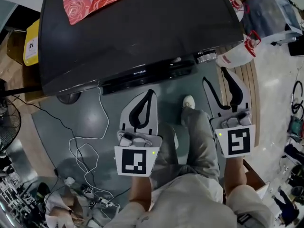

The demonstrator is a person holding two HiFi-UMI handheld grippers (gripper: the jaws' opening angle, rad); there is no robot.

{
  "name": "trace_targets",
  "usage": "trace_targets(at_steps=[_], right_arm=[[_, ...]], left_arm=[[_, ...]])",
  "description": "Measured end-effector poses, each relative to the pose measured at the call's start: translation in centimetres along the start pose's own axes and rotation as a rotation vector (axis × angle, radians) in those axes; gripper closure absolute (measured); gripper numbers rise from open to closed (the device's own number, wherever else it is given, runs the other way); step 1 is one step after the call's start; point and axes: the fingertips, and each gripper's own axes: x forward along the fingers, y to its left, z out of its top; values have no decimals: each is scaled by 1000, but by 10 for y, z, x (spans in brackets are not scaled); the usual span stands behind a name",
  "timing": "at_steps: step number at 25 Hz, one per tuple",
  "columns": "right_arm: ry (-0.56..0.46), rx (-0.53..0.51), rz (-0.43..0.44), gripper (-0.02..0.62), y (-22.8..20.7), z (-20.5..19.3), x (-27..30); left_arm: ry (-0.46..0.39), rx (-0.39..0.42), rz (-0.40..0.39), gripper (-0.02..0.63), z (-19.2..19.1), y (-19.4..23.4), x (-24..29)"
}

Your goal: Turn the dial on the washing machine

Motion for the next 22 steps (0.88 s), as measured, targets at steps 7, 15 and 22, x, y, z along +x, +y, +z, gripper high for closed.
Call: trace_targets(at_steps=[7,15,22], right_arm=[[-87,-56,37,371,-2,-21,7],[-213,-246,44,343,-5,-33,15],[-272,-356,-20,288,-1,-42,23]], left_arm=[[-41,46,-33,592,-28,-3,25],[-58,125,-70,592,-53,-14,40],[-137,192,-105,592,-70,-21,57]])
